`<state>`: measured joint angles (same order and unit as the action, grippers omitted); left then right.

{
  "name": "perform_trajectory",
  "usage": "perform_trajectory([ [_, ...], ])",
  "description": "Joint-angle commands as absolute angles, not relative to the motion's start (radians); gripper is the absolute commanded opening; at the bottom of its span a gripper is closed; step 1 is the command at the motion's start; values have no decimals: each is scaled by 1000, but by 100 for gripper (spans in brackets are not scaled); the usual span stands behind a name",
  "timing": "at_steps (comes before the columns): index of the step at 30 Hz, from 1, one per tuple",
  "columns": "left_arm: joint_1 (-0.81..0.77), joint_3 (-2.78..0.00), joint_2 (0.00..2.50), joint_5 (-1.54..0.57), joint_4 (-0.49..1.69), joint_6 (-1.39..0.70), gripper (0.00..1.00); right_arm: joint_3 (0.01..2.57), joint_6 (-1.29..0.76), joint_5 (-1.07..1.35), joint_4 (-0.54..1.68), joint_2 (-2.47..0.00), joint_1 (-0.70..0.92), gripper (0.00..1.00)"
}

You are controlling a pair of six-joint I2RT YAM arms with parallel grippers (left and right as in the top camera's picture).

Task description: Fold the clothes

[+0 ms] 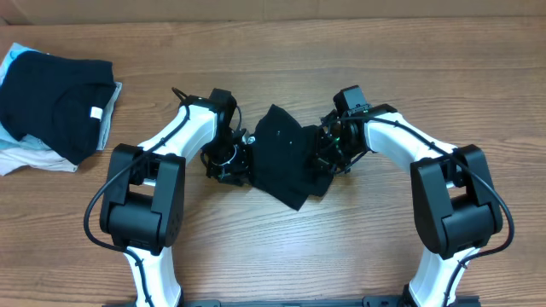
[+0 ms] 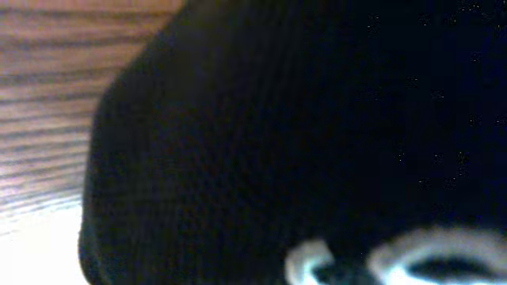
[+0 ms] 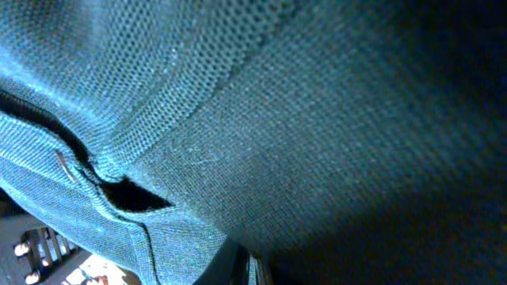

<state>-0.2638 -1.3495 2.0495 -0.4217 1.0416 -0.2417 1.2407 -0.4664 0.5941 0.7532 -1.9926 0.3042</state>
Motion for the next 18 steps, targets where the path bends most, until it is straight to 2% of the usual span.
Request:
perform_trajectory([
  [1, -262, -1346, 2034, -410, 985, -287, 26, 1260, -402, 554, 773, -1944, 304, 6],
  [2, -262, -1345, 2034, -410, 959, -307, 19, 1262, -386, 554, 777, -1925, 304, 6],
  [6, -259, -1345, 2035, -397, 778, -456, 6, 1262, -362, 551, 794, -1843, 304, 7],
  [11, -221, -1345, 2044, -364, 517, -506, 4, 1262, -362, 551, 790, -1813, 304, 8],
  [14, -187, -1348, 2044, -477, 436, -505, 4, 1262, -362, 537, 766, -1814, 305, 9],
  [15, -178, -1349, 2044, -538, 432, -505, 7, 1262, -363, 521, 754, -1814, 305, 9],
  [16, -169, -1350, 2044, -613, 433, -503, 13, 1262, -363, 506, 742, -1814, 306, 9],
  [18, -157, -1350, 2044, -743, 460, -470, 37, 1261, -376, 478, 720, -1816, 310, 9],
])
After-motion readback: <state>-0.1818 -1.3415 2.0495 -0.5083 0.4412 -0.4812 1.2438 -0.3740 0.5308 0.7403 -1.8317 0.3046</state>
